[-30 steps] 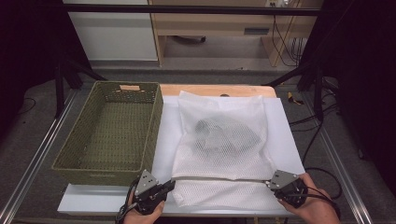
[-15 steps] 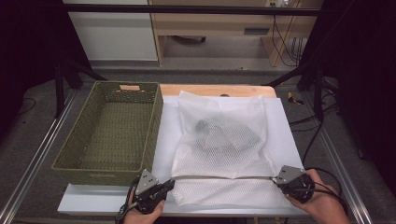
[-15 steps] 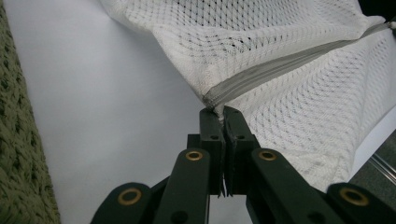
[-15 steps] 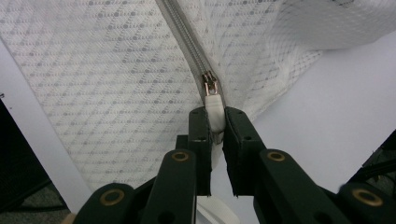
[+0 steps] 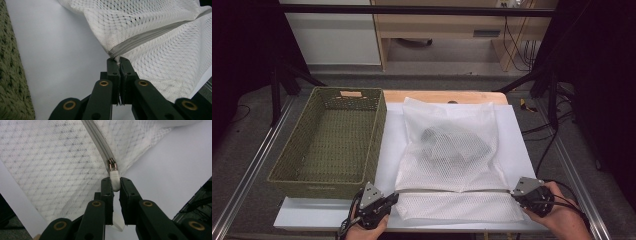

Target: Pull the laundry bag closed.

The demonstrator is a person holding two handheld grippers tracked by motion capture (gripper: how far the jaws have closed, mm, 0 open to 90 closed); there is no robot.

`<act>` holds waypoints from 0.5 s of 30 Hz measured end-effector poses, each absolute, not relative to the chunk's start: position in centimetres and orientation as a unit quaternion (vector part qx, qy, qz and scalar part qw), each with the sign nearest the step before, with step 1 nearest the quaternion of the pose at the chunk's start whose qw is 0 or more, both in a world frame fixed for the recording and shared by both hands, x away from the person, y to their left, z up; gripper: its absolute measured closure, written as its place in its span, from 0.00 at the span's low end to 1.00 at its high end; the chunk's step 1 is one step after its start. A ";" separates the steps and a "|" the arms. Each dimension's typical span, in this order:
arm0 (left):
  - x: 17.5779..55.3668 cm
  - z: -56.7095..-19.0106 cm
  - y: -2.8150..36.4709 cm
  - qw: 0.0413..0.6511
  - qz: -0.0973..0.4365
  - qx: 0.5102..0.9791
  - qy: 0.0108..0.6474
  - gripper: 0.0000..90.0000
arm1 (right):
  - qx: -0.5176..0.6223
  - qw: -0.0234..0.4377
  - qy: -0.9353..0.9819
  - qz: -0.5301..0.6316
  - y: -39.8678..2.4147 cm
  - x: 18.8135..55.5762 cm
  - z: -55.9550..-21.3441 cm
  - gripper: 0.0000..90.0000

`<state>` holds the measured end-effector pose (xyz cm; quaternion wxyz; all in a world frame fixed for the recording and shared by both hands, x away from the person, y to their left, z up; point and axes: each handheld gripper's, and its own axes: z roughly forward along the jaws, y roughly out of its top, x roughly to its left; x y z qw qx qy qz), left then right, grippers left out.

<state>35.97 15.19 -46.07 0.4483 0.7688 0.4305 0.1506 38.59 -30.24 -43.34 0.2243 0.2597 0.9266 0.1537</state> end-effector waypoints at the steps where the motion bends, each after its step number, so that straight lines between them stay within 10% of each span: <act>1: 36.0 -46.1 15.2 0.448 0.151 0.769 0.430 0.98 | 0.262 0.224 0.926 0.154 -30.4 38.6 -43.4 0.91; 15: 35.9 -46.0 15.0 0.438 0.163 0.776 0.424 0.98 | 0.277 0.221 0.922 0.159 -31.2 38.6 -43.9 0.91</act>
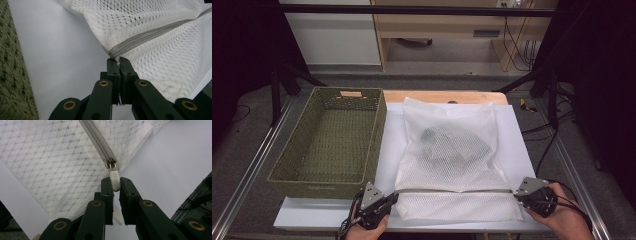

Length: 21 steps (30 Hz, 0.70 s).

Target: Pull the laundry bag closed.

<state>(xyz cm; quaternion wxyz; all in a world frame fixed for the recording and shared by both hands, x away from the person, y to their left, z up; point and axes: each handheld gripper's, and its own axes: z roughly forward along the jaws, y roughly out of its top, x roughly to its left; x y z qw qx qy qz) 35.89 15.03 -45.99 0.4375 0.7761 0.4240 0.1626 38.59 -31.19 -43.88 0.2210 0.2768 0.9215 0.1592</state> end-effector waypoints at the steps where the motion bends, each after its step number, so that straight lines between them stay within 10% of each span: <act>1: 35.9 -46.1 15.0 0.436 0.162 0.777 0.424 0.98 | 0.277 0.222 0.921 0.159 -31.2 38.6 -44.0 0.91; 21: 36.6 -47.5 14.1 0.382 0.181 0.806 0.415 0.98 | 0.306 0.215 0.909 0.186 -31.6 38.4 -45.4 0.91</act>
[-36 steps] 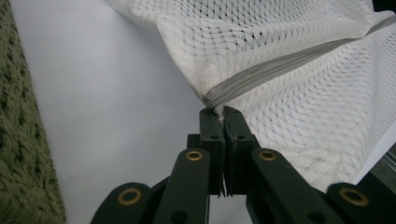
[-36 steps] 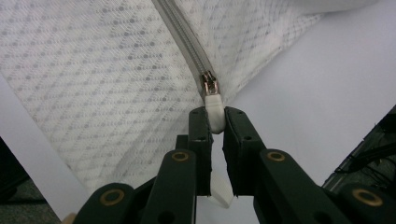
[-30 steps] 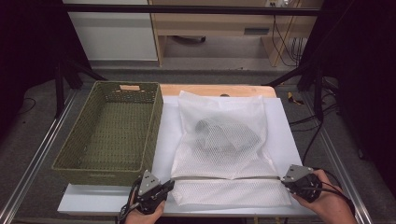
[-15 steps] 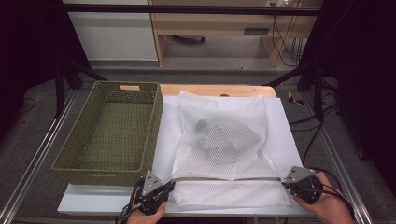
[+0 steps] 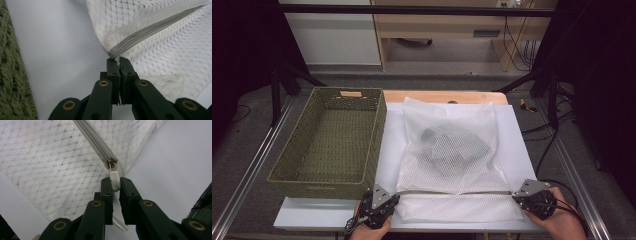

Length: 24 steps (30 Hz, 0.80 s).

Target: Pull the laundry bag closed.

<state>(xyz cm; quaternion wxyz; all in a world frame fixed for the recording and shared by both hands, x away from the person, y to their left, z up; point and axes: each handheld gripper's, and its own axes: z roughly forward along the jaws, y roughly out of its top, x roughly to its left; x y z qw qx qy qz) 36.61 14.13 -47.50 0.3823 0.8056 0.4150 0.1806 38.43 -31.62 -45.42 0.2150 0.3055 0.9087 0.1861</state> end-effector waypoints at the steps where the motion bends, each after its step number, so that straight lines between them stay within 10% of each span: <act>1: 36.7 -47.5 14.2 0.380 0.181 0.807 0.415 0.98 | 0.307 0.215 0.908 0.186 -31.6 38.4 -45.4 0.91; 24: 36.7 -47.8 14.0 0.375 0.181 0.810 0.413 0.97 | 0.317 0.212 0.903 0.196 -31.6 38.3 -45.5 0.90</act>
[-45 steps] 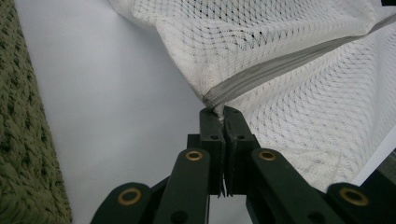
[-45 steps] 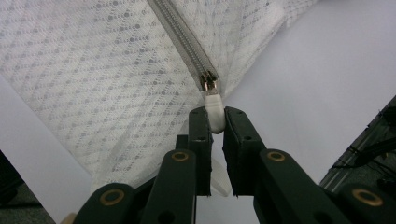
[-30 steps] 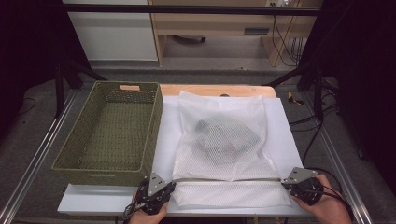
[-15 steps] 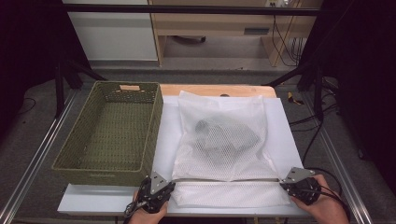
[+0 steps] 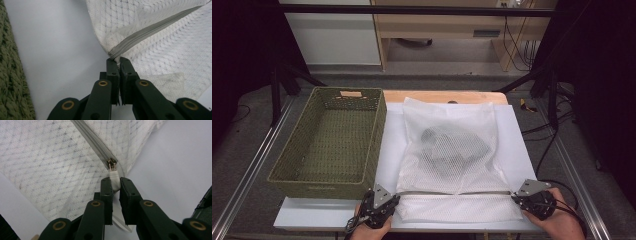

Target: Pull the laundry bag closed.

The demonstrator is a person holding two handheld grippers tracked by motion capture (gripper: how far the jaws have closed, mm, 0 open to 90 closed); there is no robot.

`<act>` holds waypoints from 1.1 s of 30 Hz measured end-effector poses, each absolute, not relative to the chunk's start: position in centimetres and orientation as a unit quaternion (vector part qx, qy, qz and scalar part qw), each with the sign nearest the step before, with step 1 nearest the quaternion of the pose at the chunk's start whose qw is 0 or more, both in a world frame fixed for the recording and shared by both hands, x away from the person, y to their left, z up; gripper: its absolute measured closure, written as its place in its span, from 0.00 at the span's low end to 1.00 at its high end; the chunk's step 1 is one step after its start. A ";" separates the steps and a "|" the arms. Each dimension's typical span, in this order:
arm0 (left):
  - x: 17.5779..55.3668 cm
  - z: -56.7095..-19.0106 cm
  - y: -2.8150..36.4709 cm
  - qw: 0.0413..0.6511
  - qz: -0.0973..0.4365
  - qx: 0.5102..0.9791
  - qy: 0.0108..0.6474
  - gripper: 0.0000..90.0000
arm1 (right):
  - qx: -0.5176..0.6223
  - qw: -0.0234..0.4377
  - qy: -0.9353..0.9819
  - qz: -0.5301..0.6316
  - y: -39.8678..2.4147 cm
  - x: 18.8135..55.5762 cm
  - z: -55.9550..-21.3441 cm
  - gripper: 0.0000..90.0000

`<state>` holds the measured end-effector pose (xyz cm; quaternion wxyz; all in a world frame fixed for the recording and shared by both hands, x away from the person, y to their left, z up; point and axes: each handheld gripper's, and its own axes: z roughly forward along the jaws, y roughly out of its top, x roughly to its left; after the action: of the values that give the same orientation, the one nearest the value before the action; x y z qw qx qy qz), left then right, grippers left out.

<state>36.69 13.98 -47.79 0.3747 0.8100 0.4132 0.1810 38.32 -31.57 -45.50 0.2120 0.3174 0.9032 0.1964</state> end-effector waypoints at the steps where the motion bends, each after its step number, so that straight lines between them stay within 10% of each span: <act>1: 36.7 -47.8 14.0 0.375 0.180 0.810 0.412 0.97 | 0.318 0.212 0.903 0.197 -31.6 38.3 -45.5 0.90; 25: 34.3 -43.7 13.3 0.487 0.194 0.767 0.371 0.31 | 0.409 0.307 0.769 0.384 -29.6 37.1 -40.8 0.20; 33: 36.6 -42.2 11.9 0.497 0.197 0.761 0.366 0.17 | 0.447 0.323 0.720 0.422 -29.5 39.1 -40.3 0.11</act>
<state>36.60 11.92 -42.24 0.4975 0.7613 0.3661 0.1973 39.12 -29.49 -40.35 0.3232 0.4469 0.7197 0.4217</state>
